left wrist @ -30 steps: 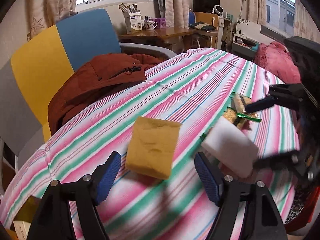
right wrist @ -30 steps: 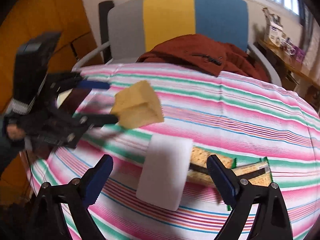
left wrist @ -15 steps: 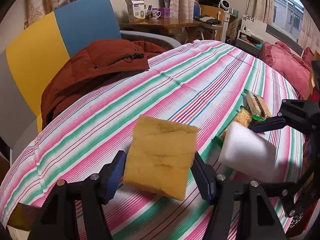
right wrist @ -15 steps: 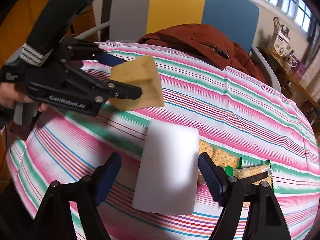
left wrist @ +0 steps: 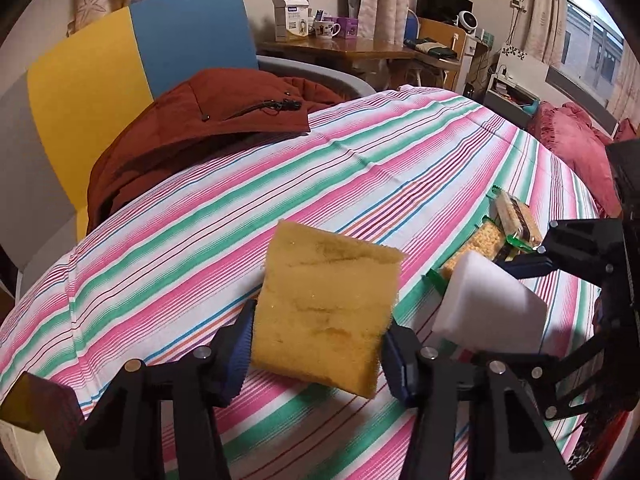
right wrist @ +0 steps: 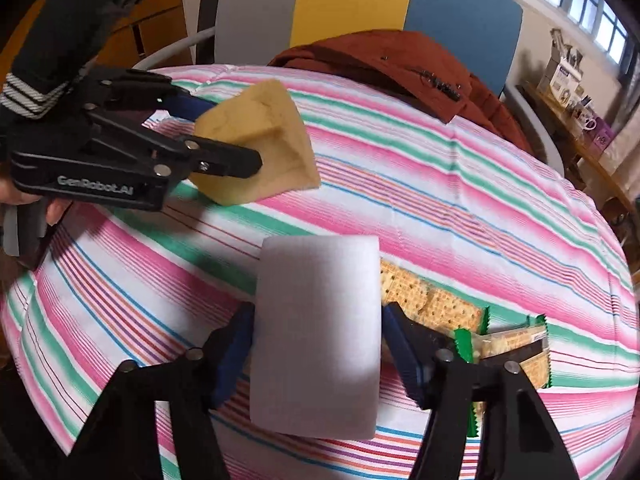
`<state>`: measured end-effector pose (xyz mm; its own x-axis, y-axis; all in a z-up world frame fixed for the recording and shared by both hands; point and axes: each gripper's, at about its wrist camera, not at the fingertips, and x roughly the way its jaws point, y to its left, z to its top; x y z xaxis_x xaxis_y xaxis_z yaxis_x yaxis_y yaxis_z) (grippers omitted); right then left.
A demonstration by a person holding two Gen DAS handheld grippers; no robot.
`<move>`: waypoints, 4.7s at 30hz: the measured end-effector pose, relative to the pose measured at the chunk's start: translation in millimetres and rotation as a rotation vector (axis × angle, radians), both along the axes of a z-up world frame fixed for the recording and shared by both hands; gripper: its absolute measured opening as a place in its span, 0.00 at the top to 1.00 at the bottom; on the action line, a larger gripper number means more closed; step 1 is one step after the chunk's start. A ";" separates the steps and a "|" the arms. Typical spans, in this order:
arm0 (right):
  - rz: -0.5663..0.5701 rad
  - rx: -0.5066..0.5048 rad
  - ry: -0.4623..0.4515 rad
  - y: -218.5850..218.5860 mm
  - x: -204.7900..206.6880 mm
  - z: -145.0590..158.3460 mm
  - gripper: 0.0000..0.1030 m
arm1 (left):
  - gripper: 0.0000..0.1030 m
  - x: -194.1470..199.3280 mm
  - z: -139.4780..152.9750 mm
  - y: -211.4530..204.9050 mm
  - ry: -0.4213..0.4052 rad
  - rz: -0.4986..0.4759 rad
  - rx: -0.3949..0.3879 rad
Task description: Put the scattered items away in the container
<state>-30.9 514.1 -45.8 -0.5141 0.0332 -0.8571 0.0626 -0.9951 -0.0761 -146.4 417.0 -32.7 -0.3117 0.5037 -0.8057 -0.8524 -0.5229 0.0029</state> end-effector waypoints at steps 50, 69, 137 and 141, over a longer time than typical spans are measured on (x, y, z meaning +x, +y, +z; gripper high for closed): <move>-0.713 -0.307 -0.019 150.1 28.9 -11.8 0.45 | 0.46 80.6 0.8 -54.2 0.071 0.152 0.078; -0.629 -0.263 -0.017 143.8 22.1 -15.7 0.29 | 0.43 62.5 -9.0 -39.9 0.020 0.166 0.112; 0.075 -0.217 0.310 -281.4 -62.8 59.3 0.54 | 0.46 89.3 43.2 -376.2 0.196 0.709 0.304; 0.080 -0.207 0.286 -290.4 -84.5 52.9 0.54 | 0.46 80.5 34.6 -366.2 0.176 0.696 0.295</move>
<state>-115.4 223.7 7.1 -0.7281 -0.1762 -0.6624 0.1462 -0.9841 0.1011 -65.9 50.8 2.0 -0.7459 0.3307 -0.5781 -0.3268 -0.9381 -0.1150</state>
